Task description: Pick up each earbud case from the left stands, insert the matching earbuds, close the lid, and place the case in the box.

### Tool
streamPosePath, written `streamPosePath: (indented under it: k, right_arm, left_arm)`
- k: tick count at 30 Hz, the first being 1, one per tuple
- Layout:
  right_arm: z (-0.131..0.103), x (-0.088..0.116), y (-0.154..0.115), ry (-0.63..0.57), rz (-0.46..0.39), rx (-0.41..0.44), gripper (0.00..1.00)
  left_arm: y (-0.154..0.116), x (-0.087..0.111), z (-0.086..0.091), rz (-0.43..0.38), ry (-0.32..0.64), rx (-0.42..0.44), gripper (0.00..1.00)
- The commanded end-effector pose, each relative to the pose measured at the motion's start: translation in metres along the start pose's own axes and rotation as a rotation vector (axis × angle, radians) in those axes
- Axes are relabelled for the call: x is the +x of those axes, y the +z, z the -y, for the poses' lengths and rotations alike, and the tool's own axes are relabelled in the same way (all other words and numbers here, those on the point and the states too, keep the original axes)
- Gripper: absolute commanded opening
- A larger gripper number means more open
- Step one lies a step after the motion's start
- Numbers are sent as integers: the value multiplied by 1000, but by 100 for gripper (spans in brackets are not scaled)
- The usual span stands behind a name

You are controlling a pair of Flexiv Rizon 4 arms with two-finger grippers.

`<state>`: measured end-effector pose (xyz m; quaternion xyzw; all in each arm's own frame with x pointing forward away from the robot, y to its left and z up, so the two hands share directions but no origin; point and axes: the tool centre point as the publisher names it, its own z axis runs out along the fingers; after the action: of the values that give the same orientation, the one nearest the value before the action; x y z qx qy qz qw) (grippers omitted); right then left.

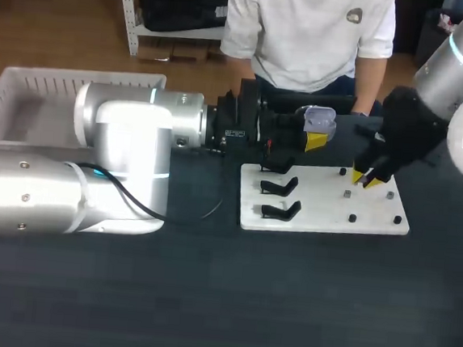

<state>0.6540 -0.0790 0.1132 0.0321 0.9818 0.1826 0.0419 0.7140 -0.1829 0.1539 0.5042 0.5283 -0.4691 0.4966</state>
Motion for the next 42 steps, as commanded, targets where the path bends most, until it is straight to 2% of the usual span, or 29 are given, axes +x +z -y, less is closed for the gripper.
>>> streamPosePath:
  k: [1,5,12,24,25,42]
  right_arm:
    - [-13,19,-41,-138,-109,6,0]
    - [-26,35,-54,-248,-175,50,0]
    - [-49,47,-73,-375,-169,120,0]
    - [-102,46,-92,-519,-155,131,0]
    - [-107,45,-94,-515,-139,102,0]
    - [-107,45,-94,-515,-139,102,0]
  left_arm:
    - [1,1,0,4,2,-2,0]
    - [1,1,0,4,2,-2,0]
    - [1,1,0,4,2,-2,0]
    - [1,1,0,4,2,-2,0]
    - [1,1,0,4,2,-2,0]
    - [1,1,0,4,2,-2,0]
